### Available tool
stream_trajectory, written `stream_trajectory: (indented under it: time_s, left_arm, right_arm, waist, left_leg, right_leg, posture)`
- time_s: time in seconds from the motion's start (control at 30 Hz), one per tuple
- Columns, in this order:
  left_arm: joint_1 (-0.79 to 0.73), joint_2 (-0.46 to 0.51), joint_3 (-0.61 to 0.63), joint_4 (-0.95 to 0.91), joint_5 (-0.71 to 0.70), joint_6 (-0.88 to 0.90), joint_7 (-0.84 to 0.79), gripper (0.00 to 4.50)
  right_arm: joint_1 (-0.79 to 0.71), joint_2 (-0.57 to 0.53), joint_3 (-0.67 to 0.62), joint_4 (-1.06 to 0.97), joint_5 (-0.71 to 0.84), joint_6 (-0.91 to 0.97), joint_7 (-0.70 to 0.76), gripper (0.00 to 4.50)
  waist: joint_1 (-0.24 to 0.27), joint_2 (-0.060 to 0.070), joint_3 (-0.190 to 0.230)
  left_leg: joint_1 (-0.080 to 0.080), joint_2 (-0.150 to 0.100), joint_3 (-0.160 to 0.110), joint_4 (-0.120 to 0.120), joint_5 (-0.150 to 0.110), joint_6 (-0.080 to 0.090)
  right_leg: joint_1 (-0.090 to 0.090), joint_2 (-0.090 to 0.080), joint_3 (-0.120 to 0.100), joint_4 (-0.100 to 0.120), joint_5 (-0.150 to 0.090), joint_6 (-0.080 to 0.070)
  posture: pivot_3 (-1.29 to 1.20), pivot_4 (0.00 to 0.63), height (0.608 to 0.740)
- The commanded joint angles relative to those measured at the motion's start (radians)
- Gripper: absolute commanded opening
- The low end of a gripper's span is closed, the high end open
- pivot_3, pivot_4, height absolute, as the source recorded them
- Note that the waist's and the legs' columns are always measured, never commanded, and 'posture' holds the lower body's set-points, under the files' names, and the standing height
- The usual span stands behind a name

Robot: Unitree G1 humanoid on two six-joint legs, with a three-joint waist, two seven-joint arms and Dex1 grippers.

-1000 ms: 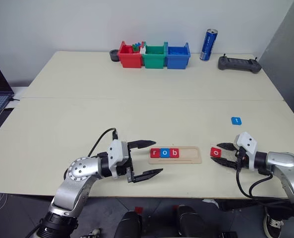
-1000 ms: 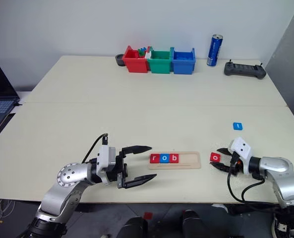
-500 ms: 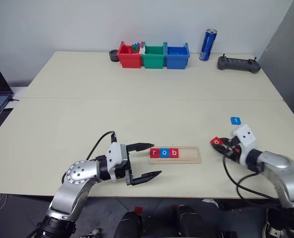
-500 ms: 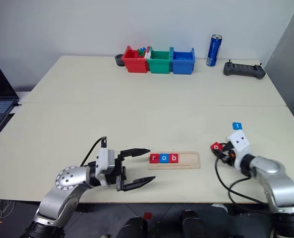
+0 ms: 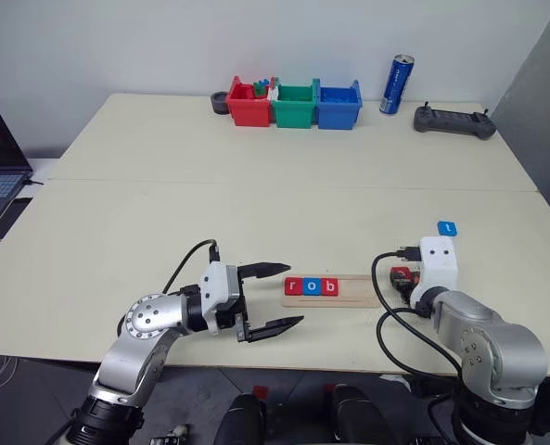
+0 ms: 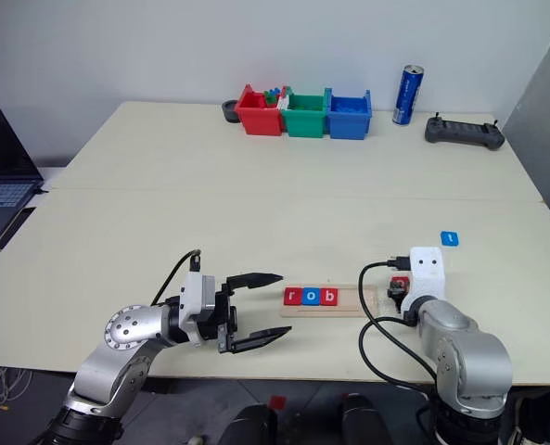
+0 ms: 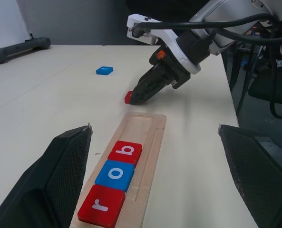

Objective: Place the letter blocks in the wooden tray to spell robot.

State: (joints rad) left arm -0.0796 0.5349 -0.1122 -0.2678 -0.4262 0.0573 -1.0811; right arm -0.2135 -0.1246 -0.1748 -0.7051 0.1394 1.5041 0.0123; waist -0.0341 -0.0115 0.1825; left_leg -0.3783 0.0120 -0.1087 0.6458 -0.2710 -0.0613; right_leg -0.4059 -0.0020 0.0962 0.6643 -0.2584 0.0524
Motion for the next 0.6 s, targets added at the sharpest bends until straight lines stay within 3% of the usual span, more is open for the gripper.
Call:
stream_trajectory:
  time_s: [0.03,0.13,0.4,0.5,0.6]
  left_arm:
    - [0.009,0.002,0.01,-0.022,-0.011,-0.014,-0.001,4.5]
    - [0.009,-0.006,0.005,-0.023,-0.004,-0.018,0.007,4.5]
    - [0.007,-0.007,0.005,-0.023,-0.001,-0.019,0.008,4.5]
    - [0.007,-0.008,0.004,-0.025,-0.001,-0.017,0.008,4.5]
    - [0.002,-0.01,0.002,-0.022,-0.002,-0.019,0.005,4.5]
  right_arm:
    - [-0.005,-0.003,-0.006,-0.014,-0.005,0.016,0.003,3.38]
    - [-0.057,-0.023,-0.012,0.006,-0.007,0.02,0.014,4.41]
    - [-0.257,-0.211,-0.037,0.152,0.031,-0.159,0.128,4.46]
    - [-0.276,-0.318,0.007,0.211,0.104,-0.324,0.321,4.46]
    - [-0.186,-0.5,0.095,0.255,0.135,-0.66,0.638,4.46]
  waist:
    - [-0.001,0.0,0.0]
    - [-0.001,0.0,0.0]
    - [-0.017,0.0,0.0]
    - [-0.021,0.0,0.0]
    - [-0.02,0.0,0.001]
  left_leg:
    - [0.0,0.0,0.0,0.0,0.0,0.0]
    - [0.0,0.0,0.0,0.0,0.0,0.0]
    - [0.0,0.0,0.0,-0.001,0.0,0.0]
    - [0.0,0.0,0.0,-0.001,0.0,0.0]
    - [-0.001,0.0,0.001,-0.001,0.0,0.001]
  right_leg:
    - [0.0,0.0,0.0,0.0,0.0,0.0]
    - [0.0,0.0,0.0,0.0,0.0,0.0]
    - [-0.001,0.0,0.0,0.0,0.0,0.0]
    - [-0.001,0.0,0.0,-0.001,0.0,0.0]
    - [0.0,0.0,0.0,-0.002,0.0,0.0]
  posture:
    - [0.0,0.15,0.74]
    - [0.0,0.15,0.74]
    - [0.0,0.15,0.74]
    - [0.0,0.15,0.74]
    - [0.0,0.15,0.74]
